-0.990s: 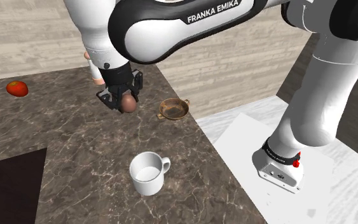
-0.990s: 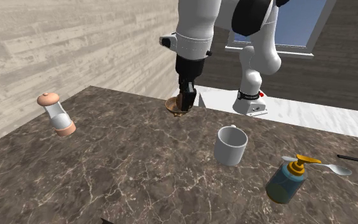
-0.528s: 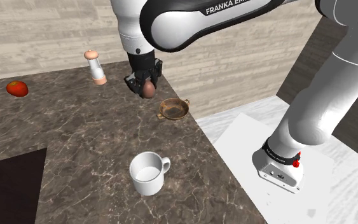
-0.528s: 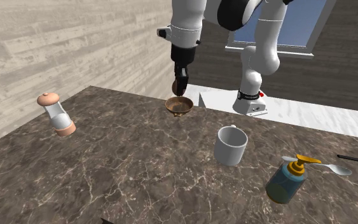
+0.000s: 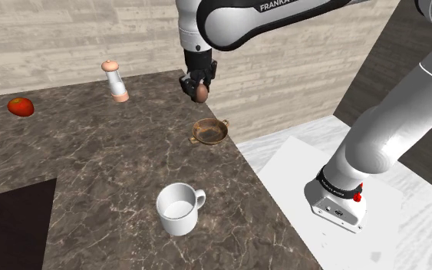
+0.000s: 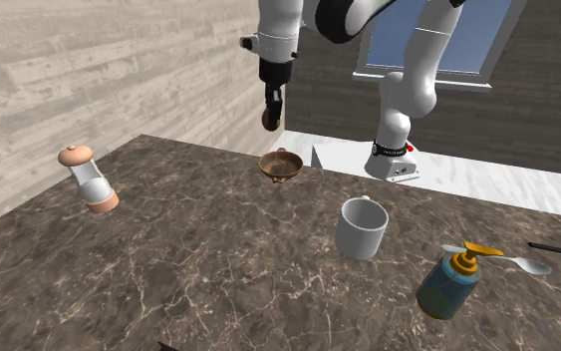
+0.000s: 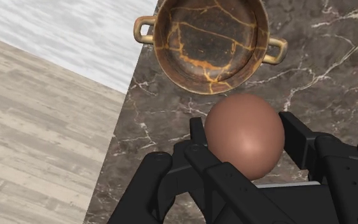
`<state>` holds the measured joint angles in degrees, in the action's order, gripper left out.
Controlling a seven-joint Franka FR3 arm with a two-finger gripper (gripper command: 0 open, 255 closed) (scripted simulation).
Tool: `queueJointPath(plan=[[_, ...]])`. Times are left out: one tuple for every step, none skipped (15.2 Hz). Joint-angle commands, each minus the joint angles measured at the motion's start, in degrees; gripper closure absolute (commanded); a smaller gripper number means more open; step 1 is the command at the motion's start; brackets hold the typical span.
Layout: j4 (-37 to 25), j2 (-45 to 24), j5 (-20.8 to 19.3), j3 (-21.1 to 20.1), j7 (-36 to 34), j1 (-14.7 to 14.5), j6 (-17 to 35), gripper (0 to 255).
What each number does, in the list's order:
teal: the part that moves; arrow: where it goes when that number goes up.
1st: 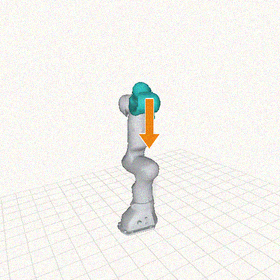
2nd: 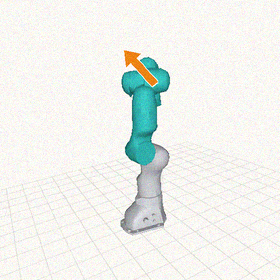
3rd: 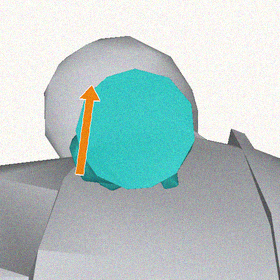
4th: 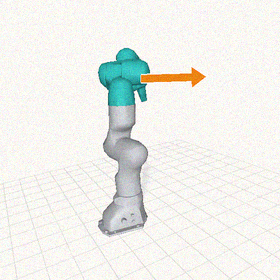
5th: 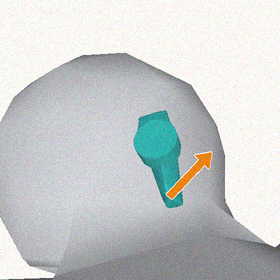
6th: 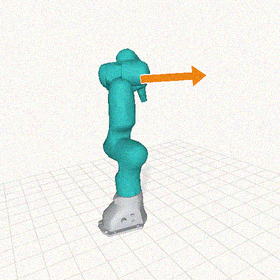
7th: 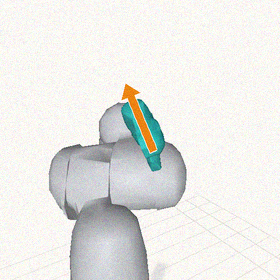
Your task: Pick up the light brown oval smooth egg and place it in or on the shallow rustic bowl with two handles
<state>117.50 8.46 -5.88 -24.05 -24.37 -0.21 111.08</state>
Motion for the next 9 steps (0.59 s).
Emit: queueJointPath(plan=[[1.9,1.9,0.6,2.0,3.6,1.2,0.6,255],[2.6,1.8,0.5,2.0,3.5,1.2,1.3,255],[3.2,1.6,0.4,2.0,3.3,1.2,2.1,255],[3.8,1.5,0.3,2.0,3.2,1.2,2.9,255],[4.4,1.3,0.2,1.9,3.0,1.2,3.6,255],[5.0,1.1,0.1,1.9,2.9,1.2,4.4,255],[5.6,0.9,0.0,1.8,2.7,1.2,5.1,255],[6.1,0.7,-0.1,1.8,2.5,1.2,5.9,255],[6.7,0.4,-0.3,1.7,2.3,1.2,6.6,255]])
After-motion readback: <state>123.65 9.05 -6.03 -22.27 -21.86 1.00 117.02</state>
